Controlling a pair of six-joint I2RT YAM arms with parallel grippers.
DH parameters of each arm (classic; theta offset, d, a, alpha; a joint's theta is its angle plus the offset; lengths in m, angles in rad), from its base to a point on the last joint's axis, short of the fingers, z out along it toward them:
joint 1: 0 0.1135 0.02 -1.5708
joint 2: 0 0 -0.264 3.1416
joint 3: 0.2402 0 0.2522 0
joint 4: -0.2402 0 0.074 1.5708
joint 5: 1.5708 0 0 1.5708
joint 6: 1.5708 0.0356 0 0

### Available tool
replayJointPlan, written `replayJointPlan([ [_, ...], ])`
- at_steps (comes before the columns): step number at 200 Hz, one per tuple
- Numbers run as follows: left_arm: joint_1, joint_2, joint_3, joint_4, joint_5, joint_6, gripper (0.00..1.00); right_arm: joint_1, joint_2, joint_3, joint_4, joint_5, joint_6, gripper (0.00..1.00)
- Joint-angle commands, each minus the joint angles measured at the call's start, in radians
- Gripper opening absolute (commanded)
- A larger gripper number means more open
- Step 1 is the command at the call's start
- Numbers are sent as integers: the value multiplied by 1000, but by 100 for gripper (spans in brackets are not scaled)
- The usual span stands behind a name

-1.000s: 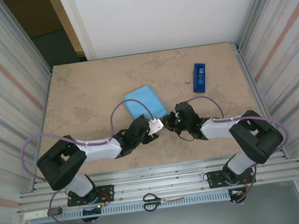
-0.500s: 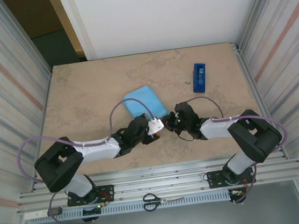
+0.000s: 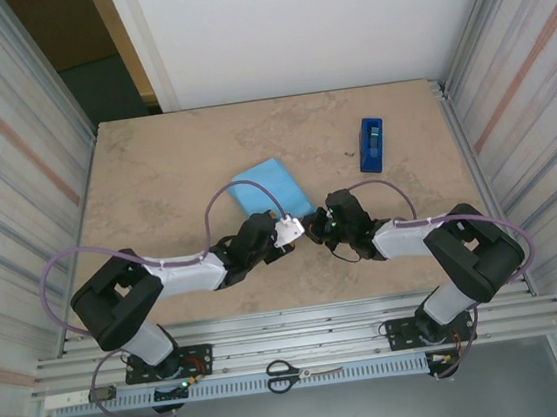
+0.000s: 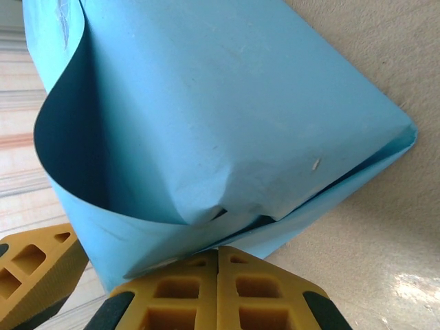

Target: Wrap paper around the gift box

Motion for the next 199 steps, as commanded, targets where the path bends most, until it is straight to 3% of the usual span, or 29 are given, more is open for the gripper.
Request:
replayJointPlan([
  [1,5,32,-5,-23,-16,-11,57,-7,-33,-13,-7,20,9,0],
  [32,4,37,-9,-19,-50,-21,46,-8,-67,-32,-48,35,-3,0],
  [89,-4,42,-7,-28,-53,-25,46,8,-87,-50,-118,40,-31,0],
  [140,-9,40,-6,-40,-53,-25,46,10,30,4,20,0,2,0],
  [199,-9,5,5,-66,-42,-7,49,12,38,13,26,36,15,0],
])
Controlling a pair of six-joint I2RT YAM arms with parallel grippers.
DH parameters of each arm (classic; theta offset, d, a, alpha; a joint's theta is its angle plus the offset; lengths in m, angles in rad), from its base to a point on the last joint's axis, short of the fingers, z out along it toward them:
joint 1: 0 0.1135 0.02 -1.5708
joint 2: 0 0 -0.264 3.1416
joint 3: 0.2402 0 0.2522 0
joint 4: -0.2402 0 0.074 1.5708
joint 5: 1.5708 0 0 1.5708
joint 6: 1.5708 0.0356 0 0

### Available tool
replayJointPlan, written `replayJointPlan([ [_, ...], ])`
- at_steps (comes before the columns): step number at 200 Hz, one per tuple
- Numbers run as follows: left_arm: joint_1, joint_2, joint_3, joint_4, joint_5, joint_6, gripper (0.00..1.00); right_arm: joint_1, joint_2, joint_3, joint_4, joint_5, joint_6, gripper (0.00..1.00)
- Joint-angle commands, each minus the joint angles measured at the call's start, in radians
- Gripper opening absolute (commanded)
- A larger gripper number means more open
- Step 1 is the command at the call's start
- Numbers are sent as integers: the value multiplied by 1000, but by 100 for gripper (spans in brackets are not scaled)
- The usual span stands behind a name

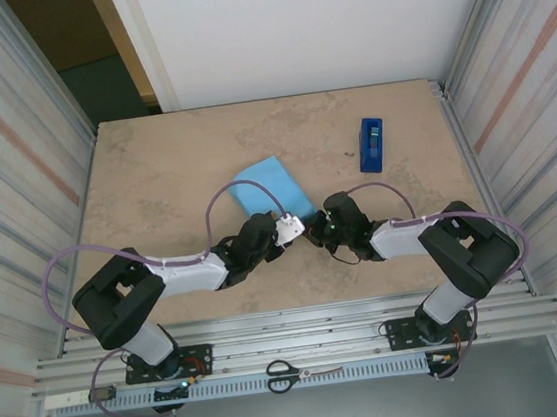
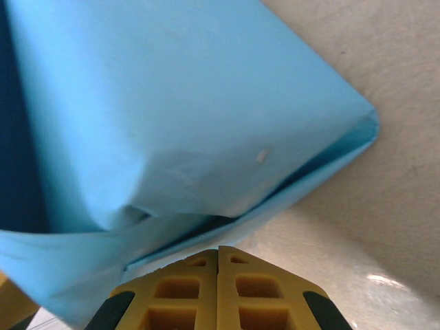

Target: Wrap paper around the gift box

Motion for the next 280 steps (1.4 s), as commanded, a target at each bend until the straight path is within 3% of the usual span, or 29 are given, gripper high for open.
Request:
replayJointPlan([
  [1,-6,-4,2,-88,6,-8,49,5,7,14,32,17,17,0],
  [25,-6,-6,7,-92,7,0,51,5,22,-5,94,12,48,0],
  [70,-6,-33,2,-100,28,20,70,4,33,-3,101,10,55,0],
  [93,-6,-16,9,-97,23,20,72,5,32,-3,102,10,57,0],
  [158,-6,59,19,-88,-21,-29,50,3,17,-8,91,13,56,0],
  [208,-6,63,4,-83,-22,-63,48,-21,-40,-14,19,9,12,0],
  [248,-5,66,-1,-89,-10,-76,47,-135,-214,12,-272,-2,-191,1],
  [280,-6,62,-9,-89,2,-82,47,-353,-319,119,-526,-80,-422,4],
])
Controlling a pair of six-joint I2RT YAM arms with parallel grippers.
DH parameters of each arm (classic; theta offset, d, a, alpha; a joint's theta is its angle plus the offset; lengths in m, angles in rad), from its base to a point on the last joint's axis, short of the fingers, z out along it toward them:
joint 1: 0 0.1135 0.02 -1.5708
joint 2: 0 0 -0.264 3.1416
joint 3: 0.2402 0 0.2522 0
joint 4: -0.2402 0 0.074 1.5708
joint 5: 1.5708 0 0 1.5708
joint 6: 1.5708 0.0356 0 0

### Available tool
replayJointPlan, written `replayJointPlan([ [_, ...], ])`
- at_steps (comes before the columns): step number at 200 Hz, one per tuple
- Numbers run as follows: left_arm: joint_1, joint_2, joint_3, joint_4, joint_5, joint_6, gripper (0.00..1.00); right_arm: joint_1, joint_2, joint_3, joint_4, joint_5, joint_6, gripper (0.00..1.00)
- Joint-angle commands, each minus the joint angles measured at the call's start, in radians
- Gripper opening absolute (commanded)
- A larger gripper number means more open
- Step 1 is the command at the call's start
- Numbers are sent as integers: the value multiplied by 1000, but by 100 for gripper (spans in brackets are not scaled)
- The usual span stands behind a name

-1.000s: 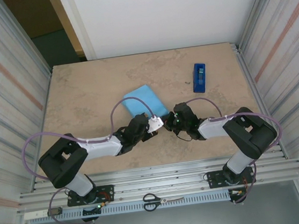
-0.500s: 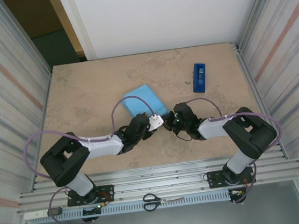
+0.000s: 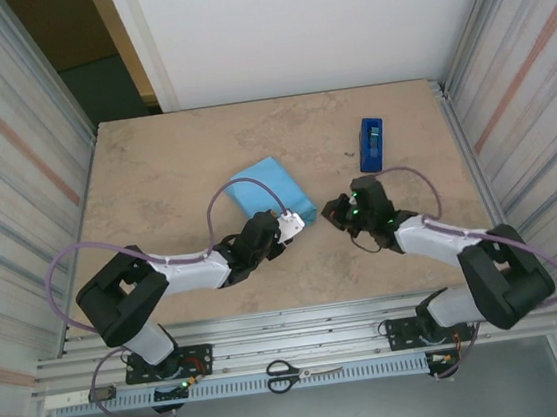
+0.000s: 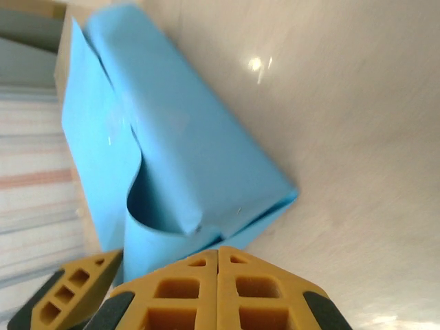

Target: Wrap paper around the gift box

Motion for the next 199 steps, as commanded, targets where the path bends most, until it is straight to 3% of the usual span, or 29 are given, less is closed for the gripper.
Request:
replayJointPlan([
  [1,-1,37,-31,-80,36,-36,47,-136,-71,101,-257,-52,-243,4],
  [39,-2,37,-36,-85,42,-45,47,-425,-32,296,-434,-156,-473,10],
  [66,-2,38,-43,-80,50,-47,47,-536,90,423,-464,-238,-554,14],
  [141,-3,60,-36,-80,56,-46,47,-598,549,795,-567,-391,-626,25],
  [199,-5,59,-39,-79,58,-50,46,-604,702,952,-633,-376,-628,28],
])
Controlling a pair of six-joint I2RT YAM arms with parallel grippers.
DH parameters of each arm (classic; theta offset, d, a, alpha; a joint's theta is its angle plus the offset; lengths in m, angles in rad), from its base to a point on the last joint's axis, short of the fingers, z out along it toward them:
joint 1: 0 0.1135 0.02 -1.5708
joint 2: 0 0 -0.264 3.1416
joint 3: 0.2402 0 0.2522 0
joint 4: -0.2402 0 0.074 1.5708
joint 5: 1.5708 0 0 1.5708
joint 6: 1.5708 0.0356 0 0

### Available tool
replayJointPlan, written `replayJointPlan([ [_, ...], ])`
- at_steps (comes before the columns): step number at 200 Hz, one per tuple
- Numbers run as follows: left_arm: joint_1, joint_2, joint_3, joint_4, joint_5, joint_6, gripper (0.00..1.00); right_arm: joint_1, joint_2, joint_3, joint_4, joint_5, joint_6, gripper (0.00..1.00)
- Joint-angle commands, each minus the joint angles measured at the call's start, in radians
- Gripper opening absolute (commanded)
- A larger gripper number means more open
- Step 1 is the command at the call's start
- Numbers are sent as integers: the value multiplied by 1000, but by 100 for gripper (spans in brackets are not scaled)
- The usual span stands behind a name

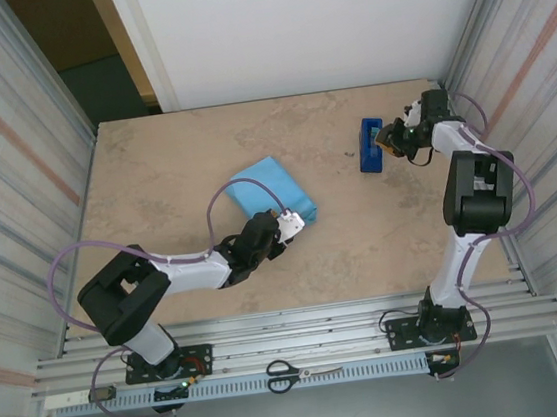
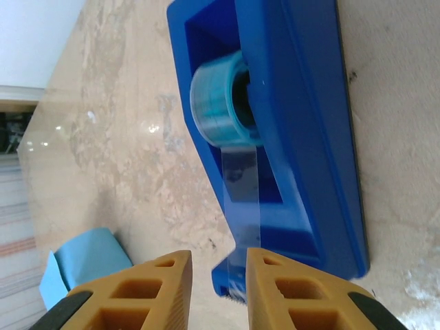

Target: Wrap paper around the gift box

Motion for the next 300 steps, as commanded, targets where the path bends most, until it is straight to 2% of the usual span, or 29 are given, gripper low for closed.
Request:
replayJointPlan([
  [1,-3,49,-33,-110,57,-41,46,-9,45,57,-67,-12,-27,28],
  [95,-6,55,-38,-111,69,-40,46,-12,141,124,-97,-85,-17,25],
  [178,-6,52,-39,-113,73,-41,46,-17,132,99,-72,-115,3,20],
  [192,-5,52,-39,-114,74,-41,46,-22,128,96,-71,-118,3,15],
  [217,-6,48,-38,-117,74,-42,46,-26,120,86,-65,-119,5,13],
  [274,-6,51,-35,-123,73,-44,46,-37,115,82,-27,-189,39,0],
  [300,-6,52,-35,-123,73,-46,46,-37,97,84,-10,-221,75,0],
])
